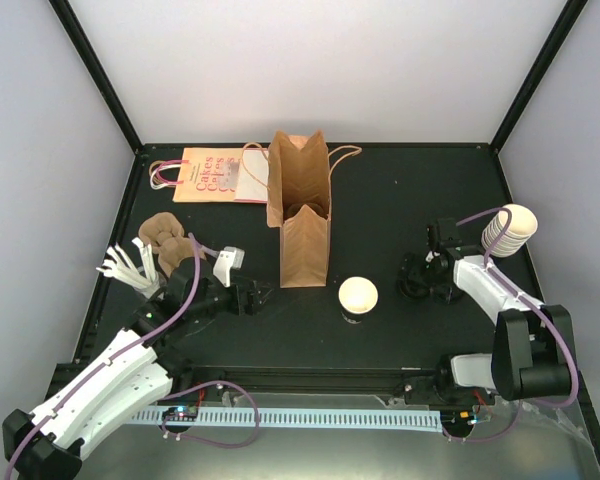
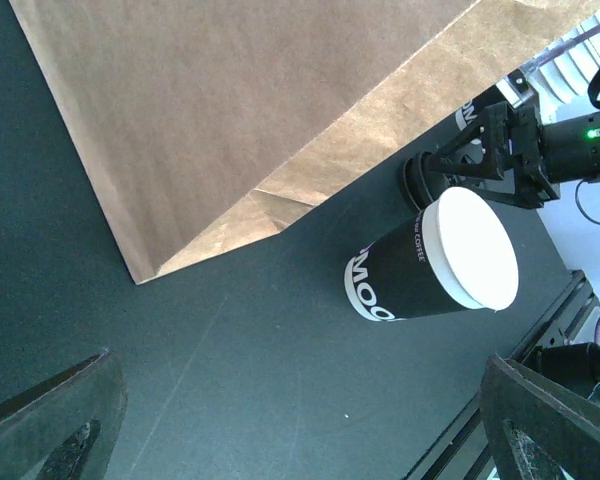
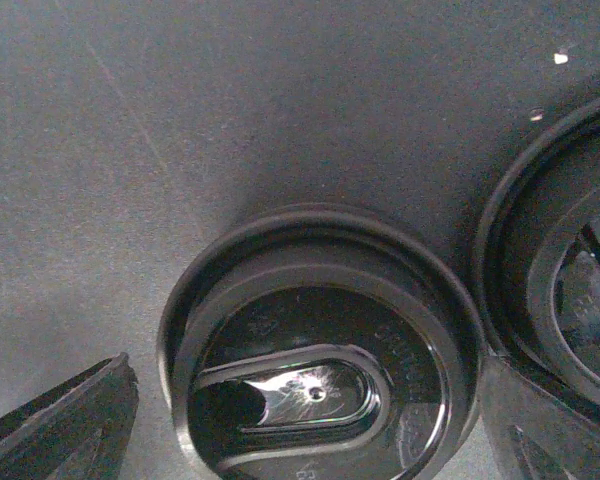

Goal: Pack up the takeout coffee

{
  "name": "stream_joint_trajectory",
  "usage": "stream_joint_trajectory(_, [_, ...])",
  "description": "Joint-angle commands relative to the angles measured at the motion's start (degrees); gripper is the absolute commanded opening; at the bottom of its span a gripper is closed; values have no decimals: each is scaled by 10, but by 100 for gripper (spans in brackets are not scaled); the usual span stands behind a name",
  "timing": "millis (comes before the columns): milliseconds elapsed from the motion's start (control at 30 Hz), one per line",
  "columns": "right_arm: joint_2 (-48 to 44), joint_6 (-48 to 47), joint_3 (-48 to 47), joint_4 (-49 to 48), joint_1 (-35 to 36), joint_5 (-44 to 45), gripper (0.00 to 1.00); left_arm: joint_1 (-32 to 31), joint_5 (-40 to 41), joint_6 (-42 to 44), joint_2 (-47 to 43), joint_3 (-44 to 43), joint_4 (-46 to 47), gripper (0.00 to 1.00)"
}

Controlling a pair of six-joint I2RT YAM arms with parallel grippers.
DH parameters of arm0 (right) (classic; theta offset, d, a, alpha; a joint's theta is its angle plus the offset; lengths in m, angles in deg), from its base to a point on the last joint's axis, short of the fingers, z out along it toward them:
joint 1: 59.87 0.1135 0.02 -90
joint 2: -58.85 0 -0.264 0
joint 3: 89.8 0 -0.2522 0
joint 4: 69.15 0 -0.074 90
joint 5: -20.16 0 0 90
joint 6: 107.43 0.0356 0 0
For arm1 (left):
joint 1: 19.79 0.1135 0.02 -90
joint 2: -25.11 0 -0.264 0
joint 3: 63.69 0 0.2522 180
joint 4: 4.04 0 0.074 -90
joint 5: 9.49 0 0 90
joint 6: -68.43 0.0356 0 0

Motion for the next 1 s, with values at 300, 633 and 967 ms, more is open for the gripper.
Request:
stream_joint_trajectory(300, [20,-8,5,-21,-8,1,87,2,-13,11,-2,-5,14,99])
stream_joint_trajectory(633, [23,-9,0,-11,-7,5,76,3,-13,13,-6,-5,9,99])
stream_joint_trajectory(967, [-2,-8,-21,20,-5,2,75,2,-13,15,-9,-6,6,99])
